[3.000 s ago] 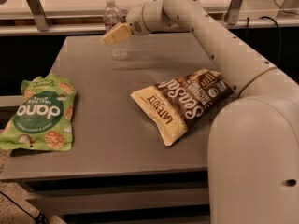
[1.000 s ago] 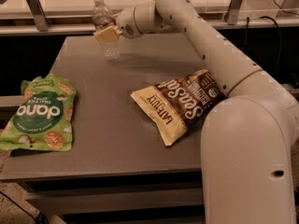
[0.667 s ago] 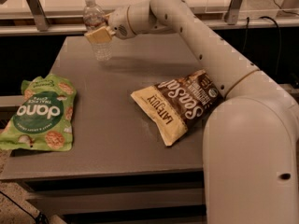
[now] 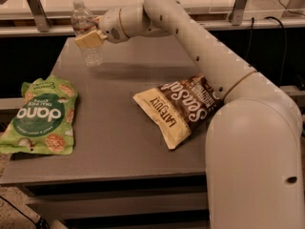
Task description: Move water bottle near green rice chip bag
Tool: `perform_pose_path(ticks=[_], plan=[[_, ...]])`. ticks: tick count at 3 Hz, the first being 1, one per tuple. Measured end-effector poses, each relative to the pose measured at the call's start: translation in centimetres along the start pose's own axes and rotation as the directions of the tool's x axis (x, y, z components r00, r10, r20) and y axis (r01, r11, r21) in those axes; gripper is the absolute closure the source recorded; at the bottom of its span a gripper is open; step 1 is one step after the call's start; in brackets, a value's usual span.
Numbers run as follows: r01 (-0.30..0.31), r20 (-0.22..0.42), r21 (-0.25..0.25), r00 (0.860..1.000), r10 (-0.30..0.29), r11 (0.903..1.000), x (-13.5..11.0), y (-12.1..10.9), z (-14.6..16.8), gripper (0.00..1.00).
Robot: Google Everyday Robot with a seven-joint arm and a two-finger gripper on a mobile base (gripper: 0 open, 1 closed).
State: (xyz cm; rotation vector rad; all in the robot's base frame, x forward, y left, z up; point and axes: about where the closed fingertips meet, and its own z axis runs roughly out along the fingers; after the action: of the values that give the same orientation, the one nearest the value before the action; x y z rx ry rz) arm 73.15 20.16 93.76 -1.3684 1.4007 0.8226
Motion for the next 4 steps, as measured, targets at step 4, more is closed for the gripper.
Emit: perform_pose_path(ticks=[4], plan=[[0.018, 0.034, -0.196, 0.999, -0.011, 0.9804, 0.0, 4.6, 4.8, 0.85]])
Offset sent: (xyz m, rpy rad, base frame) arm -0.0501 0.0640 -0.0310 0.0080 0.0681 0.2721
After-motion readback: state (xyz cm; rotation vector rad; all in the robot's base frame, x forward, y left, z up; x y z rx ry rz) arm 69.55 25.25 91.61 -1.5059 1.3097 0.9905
